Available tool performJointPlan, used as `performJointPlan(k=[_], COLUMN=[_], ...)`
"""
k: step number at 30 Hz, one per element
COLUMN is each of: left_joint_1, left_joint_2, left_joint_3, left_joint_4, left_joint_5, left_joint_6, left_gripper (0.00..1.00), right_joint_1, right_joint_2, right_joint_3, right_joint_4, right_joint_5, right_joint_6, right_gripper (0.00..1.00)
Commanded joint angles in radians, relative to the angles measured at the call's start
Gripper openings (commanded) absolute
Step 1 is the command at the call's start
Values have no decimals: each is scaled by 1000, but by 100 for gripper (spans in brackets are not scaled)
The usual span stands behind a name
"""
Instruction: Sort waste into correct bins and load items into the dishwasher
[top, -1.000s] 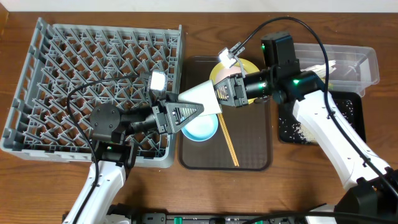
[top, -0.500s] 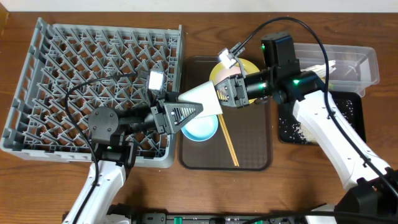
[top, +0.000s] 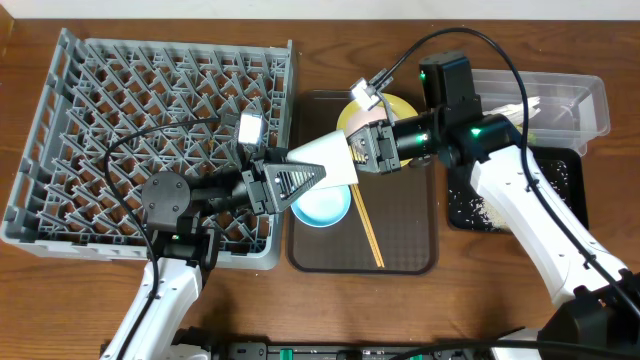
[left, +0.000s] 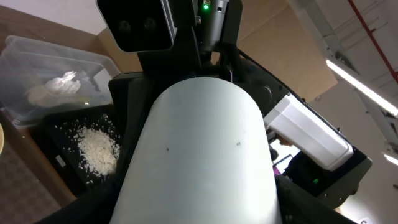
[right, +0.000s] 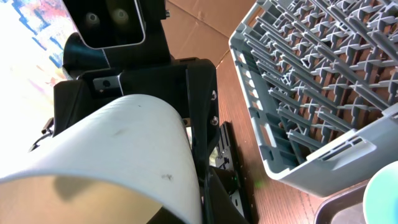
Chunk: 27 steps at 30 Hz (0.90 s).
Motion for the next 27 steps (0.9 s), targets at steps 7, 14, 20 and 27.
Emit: performJointPlan(k=[7,14,20,27], left_joint_1=[-3,-1,34,125], left_joint_2=[-4,-4,-4,-4], left_joint_3=[16,16,16,16], left_joint_4=[23,23,-106,-447], left_joint_5=[11,11,10,-71], left_joint_6=[14,98,292,602], left_gripper=[72,71,70,68], right_joint_1=[8,-13,-105,-255], right_joint_2=[-2,-3,-3,-3], right_joint_3=[4,4,4,4], right_joint_4=[-4,-4,-4,-61], right_joint_5=[28,2,3,152], right_joint_6=[8,16,29,17], right_gripper=[8,20,25,27])
